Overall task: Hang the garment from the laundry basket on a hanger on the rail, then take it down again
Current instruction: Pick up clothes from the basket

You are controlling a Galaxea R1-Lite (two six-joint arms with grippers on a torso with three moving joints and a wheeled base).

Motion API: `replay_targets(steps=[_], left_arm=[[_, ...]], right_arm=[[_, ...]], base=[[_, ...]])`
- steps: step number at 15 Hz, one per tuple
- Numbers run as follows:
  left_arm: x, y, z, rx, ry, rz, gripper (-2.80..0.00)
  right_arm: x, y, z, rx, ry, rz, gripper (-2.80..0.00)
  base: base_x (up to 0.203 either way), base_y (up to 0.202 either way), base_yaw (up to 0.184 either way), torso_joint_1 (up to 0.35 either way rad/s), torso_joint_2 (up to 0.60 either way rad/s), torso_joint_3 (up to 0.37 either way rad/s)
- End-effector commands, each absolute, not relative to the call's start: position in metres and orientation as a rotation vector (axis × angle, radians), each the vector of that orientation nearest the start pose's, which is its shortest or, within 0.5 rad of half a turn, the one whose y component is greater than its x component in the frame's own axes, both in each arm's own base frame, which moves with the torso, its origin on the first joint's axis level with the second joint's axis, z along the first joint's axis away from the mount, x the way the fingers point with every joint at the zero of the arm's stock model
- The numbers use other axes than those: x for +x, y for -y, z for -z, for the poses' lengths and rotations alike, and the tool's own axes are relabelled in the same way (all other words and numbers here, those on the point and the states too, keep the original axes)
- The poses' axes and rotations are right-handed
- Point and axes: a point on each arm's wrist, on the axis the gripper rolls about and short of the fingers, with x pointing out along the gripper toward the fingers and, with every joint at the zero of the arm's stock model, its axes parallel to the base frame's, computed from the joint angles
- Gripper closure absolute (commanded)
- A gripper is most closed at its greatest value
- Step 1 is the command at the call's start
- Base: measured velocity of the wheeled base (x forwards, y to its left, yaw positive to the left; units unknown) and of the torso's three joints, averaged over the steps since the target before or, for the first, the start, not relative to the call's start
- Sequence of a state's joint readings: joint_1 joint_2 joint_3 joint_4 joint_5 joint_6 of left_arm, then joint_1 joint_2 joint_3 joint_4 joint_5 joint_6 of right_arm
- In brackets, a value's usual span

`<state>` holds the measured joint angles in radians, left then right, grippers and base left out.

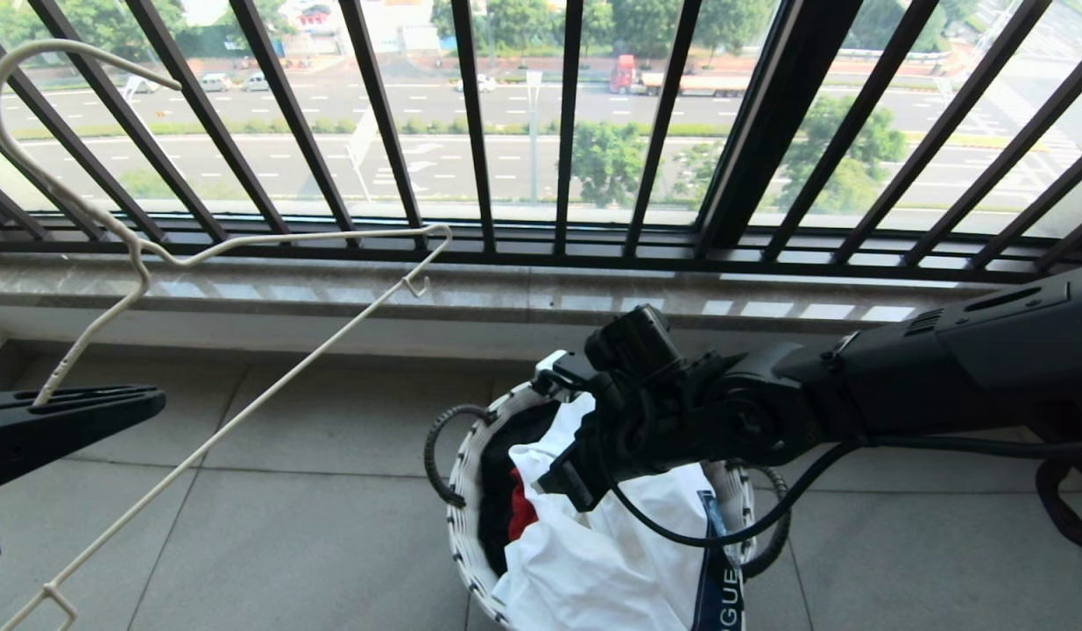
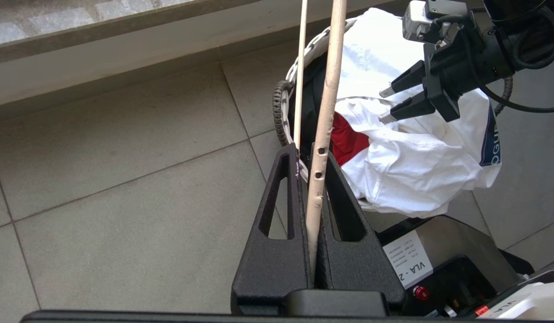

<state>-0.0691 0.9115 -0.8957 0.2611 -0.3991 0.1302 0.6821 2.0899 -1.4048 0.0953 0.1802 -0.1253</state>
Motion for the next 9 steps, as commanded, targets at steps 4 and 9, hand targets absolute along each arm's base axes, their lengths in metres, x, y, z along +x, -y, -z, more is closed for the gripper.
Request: replay_targets(steps=[4,9], left_arm=[[0.088,0.015,-0.282,0.083,-0.244,0.484,0.00],[0.088,0.015,-0.282,0.082,-0.245,0.484,0.00]], right_arm=[[0.310,-0.259,-0.134,-0.395,-0.729,-0.805,-2.80],[0.307,-0.268,-0.120,-0.501,-0.728,-0.779,-2.80]], base=[[0.000,0.000,0.000,0.000,0.00,0.000],[0.000,0.000,0.000,0.000,0.00,0.000]])
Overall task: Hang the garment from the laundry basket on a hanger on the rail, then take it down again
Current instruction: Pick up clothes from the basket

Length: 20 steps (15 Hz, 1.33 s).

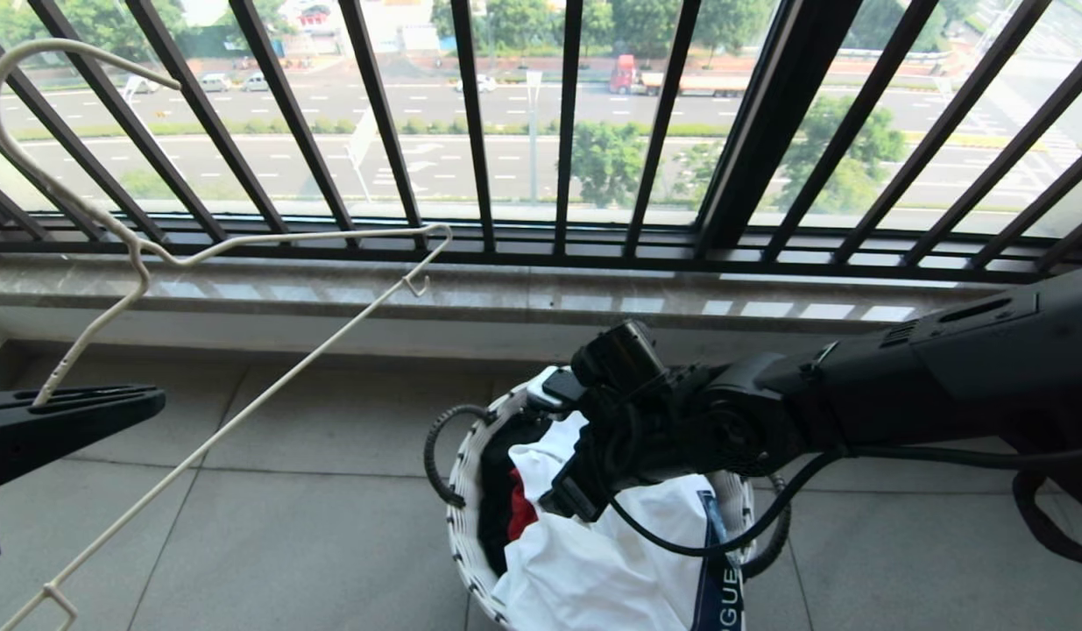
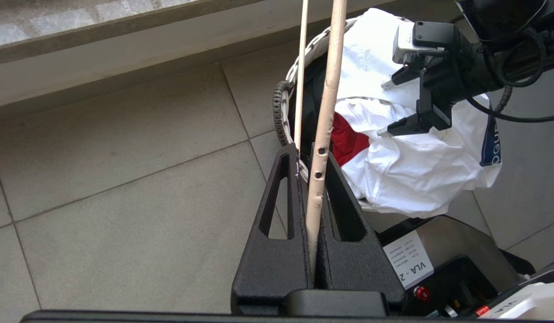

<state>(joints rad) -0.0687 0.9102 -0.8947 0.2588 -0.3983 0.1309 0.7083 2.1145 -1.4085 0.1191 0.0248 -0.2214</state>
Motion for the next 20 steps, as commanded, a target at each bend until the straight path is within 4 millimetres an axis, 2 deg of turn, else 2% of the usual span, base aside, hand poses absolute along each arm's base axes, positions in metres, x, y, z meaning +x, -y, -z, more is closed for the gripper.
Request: replay_targets(steps=[1,4,5,6,10,16,20], left_arm=[[0.088,0.015,-0.282,0.083,-0.244,0.484,0.00],[0.089,0.015,-0.282,0.082,-0.247,0.484,0.00],[0.089,0.015,-0.282,0.082,-0.248,0.484,0.00],[0.090,0.015,-0.282,0.082,-0.250,0.484,0.00],[0.090,0.015,-0.281,0.081,-0.251,0.484,0.00],[0.091,0.015,-0.281,0.081,-0.254,0.484,0.00],[0.093,0.015,-0.281,0.080,-0.260,0.484,0.00]], right_arm=[[0.308,-0.268,-0.114,-0.521,-0.740,-0.765,-2.80],[0.298,-0.265,-0.107,-0.577,-0.764,-0.757,-2.80],[0.293,-0.264,-0.106,-0.597,-0.770,-0.759,-1.09],[0.287,-0.263,-0.103,-0.616,-0.782,-0.757,0.00],[0.272,-0.251,-0.099,-0.667,-0.813,-0.738,0.00],[0.248,-0.233,-0.115,-0.664,-0.810,-0.753,0.00],[0.226,-0.246,-0.130,-0.575,-0.761,-0.890,0.00]], base=[[0.000,0.000,0.000,0.000,0.00,0.000],[0.000,0.000,0.000,0.000,0.00,0.000],[0.000,0.000,0.000,0.000,0.00,0.000],[0.000,0.000,0.000,0.000,0.00,0.000],[0.000,0.000,0.000,0.000,0.00,0.000],[0.000,0.000,0.000,0.000,0.00,0.000],[0.000,0.000,0.000,0.000,0.00,0.000]])
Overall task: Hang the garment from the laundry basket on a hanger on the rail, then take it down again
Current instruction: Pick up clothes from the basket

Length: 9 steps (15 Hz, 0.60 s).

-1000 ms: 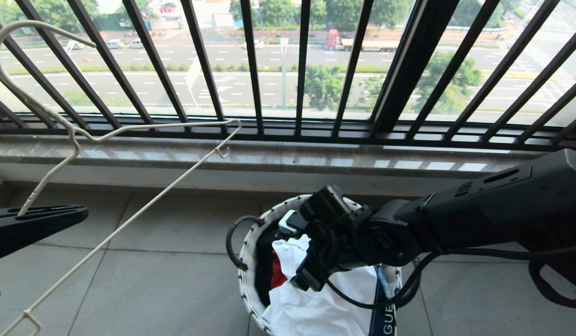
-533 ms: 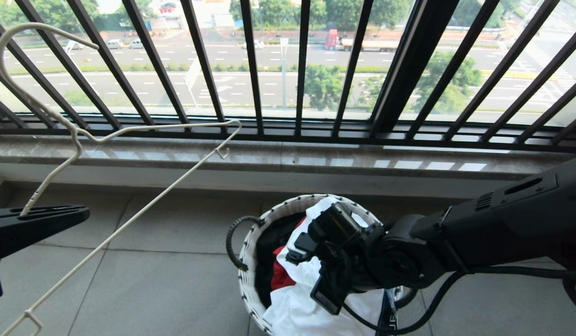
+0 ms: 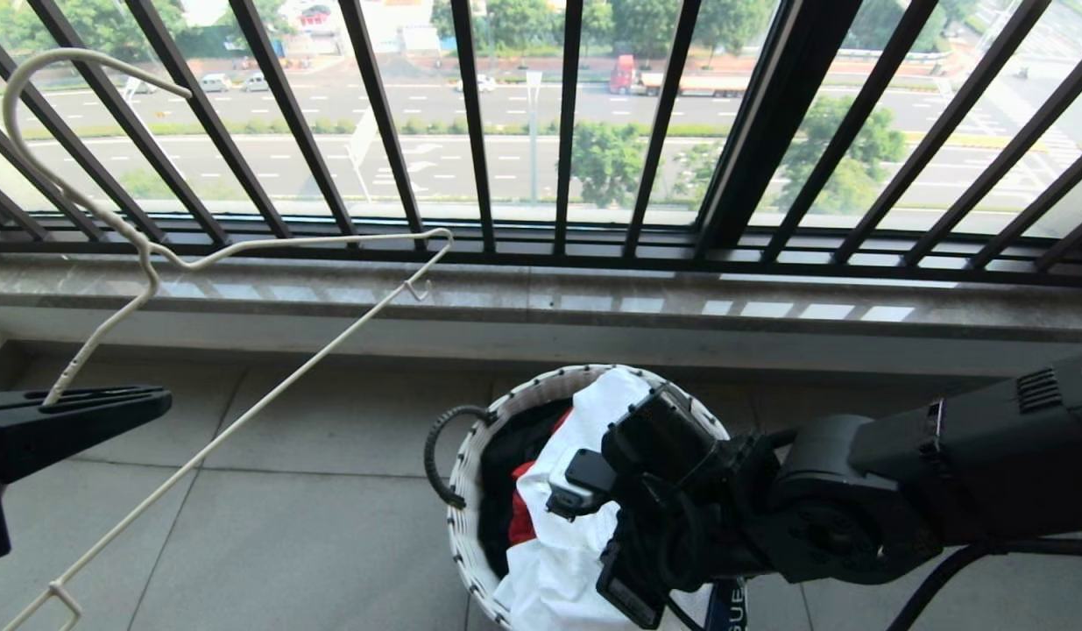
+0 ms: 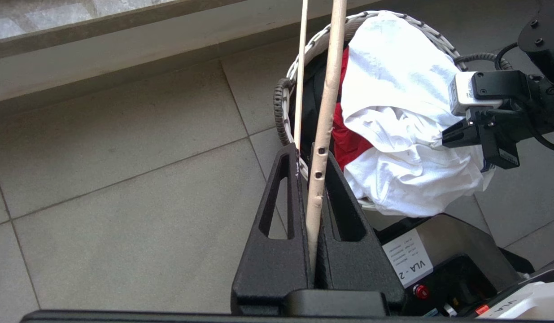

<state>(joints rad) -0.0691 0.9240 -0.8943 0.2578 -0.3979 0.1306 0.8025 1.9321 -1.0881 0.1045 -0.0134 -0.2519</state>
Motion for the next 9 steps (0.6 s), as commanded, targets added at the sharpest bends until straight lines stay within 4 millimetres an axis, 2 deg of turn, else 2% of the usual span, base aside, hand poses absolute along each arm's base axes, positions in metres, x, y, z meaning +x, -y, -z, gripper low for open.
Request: replay_targets(steps=[1,4,6,9], left_arm=[[0.093,0.015,-0.281,0.080,-0.260,0.483,0.00],[0.094,0.015,-0.280,0.078,-0.266,0.483,0.00],[0.095,0.015,-0.280,0.078,-0.268,0.483,0.00],[0.096,0.015,-0.280,0.077,-0.271,0.483,0.00]], right_arm=[[0.223,-0.251,-0.133,-0.549,-0.739,-0.910,0.00],[0.224,-0.262,-0.125,-0.527,-0.722,-0.922,0.00],[0.227,-0.265,-0.128,-0.513,-0.695,-0.922,0.00],[0.215,-0.268,-0.133,-0.497,-0.719,-0.945,0.00]], base=[[0.000,0.000,0.000,0.000,0.00,0.000],[0.000,0.000,0.000,0.000,0.00,0.000],[0.000,0.000,0.000,0.000,0.00,0.000],[0.000,0.000,0.000,0.000,0.00,0.000]])
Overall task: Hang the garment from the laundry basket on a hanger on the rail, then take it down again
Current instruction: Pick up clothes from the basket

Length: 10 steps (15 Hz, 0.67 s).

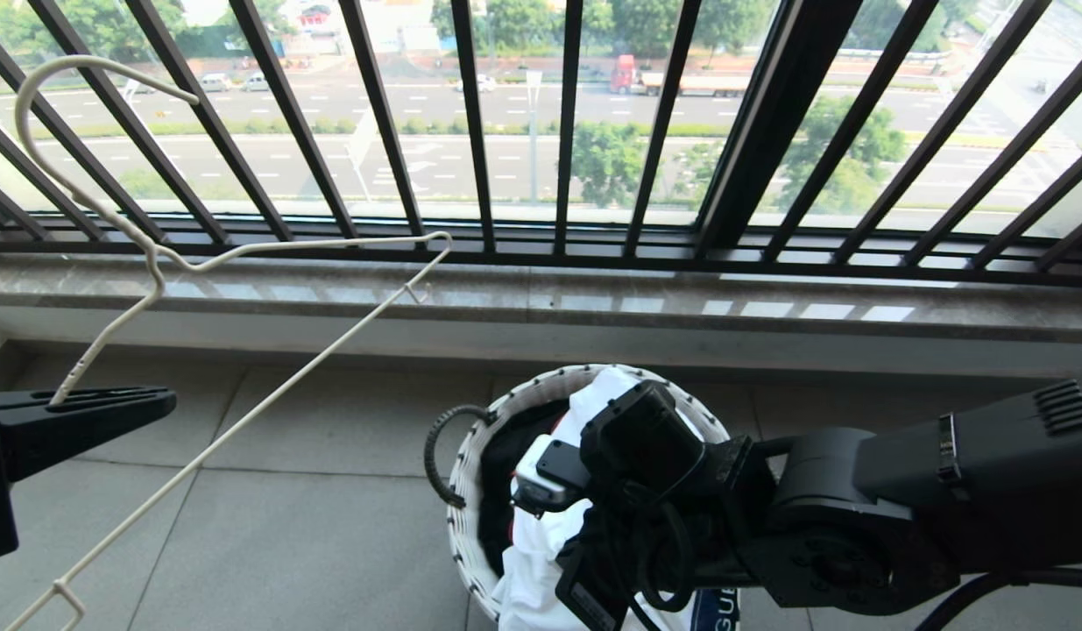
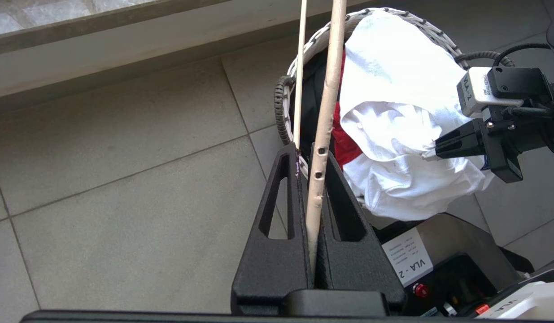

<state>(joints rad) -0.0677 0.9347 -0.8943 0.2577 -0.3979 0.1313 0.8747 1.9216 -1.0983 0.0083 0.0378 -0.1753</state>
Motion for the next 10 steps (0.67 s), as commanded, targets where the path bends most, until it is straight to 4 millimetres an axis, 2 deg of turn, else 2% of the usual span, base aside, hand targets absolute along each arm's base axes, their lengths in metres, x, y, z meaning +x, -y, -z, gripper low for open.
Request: replay_targets(steps=[1,4,6,10], left_arm=[[0.096,0.015,-0.280,0.078,-0.271,0.483,0.00],[0.096,0.015,-0.280,0.078,-0.270,0.483,0.00],[0.096,0.015,-0.279,0.077,-0.273,0.483,0.00],[0.098,0.015,-0.278,0.075,-0.283,0.484,0.00]], right_arm=[[0.211,-0.266,-0.135,-0.486,-0.741,-0.966,0.00],[0.198,-0.256,-0.141,-0.502,-0.824,-0.988,0.00],[0.192,-0.249,-0.138,-0.533,-0.909,-0.982,0.00],[0.189,-0.246,-0.111,-0.576,-1.017,-0.973,0.00]], base=[[0.000,0.000,0.000,0.000,0.00,0.000],[0.000,0.000,0.000,0.000,0.00,0.000],[0.000,0.000,0.000,0.000,0.00,0.000],[0.000,0.000,0.000,0.000,0.00,0.000]])
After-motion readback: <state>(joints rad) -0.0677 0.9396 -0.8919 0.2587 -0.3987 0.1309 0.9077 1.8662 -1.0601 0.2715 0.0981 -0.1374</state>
